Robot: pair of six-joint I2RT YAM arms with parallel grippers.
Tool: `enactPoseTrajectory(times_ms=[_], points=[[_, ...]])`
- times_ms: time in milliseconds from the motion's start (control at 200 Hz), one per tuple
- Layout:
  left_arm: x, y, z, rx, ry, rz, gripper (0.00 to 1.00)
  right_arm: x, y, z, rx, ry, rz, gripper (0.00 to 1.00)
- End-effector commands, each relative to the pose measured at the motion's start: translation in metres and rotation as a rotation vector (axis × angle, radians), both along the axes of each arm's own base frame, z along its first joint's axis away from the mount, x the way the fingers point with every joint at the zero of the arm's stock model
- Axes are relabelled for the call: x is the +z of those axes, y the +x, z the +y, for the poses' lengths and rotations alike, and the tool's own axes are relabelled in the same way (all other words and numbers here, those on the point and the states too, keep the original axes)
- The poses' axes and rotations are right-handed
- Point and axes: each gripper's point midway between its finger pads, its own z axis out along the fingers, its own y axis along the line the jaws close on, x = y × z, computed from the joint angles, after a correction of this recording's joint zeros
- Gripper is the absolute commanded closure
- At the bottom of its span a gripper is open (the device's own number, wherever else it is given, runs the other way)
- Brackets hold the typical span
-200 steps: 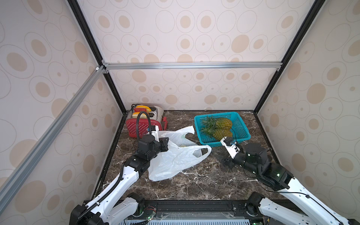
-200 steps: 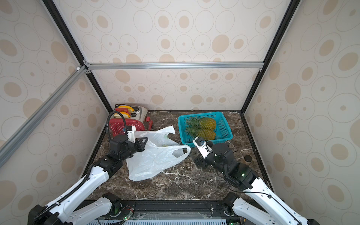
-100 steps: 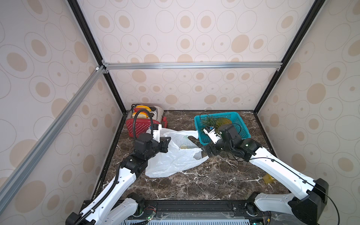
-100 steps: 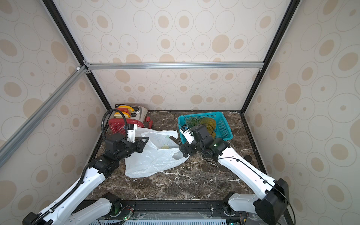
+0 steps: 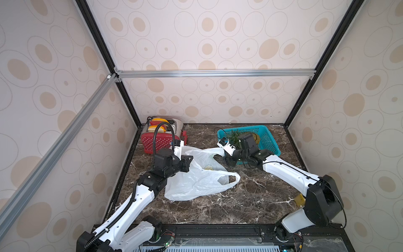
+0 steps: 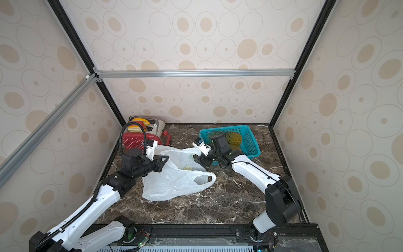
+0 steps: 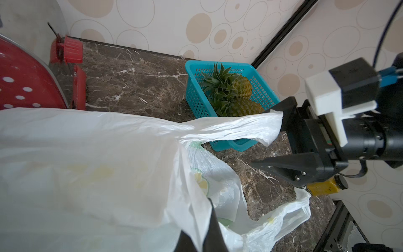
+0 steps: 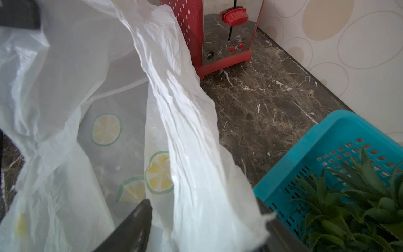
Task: Place the pineapple into a plastic bag & tie a knot
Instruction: Pick up the plastic bag at the center of the board.
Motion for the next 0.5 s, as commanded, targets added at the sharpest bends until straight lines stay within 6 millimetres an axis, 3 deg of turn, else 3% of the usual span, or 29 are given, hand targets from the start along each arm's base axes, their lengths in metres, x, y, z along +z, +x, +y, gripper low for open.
enactPoseTrajectory(times_ms=[0,155,245,275,325,351,496], points=[[0.012,0.001,-0.003,-0.023,0.014,-0.035,1.0,0.021,0.011,0.015,0.051,0.06,-0.098,0.46],[0.007,-0.001,-0.001,-0.029,0.047,-0.026,1.0,0.026,0.003,0.025,0.126,0.094,-0.064,0.9],[0.006,-0.002,0.002,-0.027,0.065,-0.031,1.0,0.03,-0.002,0.027,0.136,0.119,-0.038,1.0],[0.007,-0.002,0.003,-0.024,0.078,-0.036,0.87,0.032,-0.003,0.028,0.128,0.132,-0.028,1.0],[0.008,-0.003,0.008,-0.015,0.11,-0.047,0.5,0.034,-0.001,0.027,0.101,0.143,-0.002,1.0],[0.011,-0.004,0.012,-0.008,0.132,-0.058,0.37,0.035,-0.001,0.027,0.085,0.147,0.016,1.0],[0.046,-0.018,0.029,-0.025,0.269,-0.213,0.25,0.031,0.005,0.023,-0.05,0.124,0.135,1.0]])
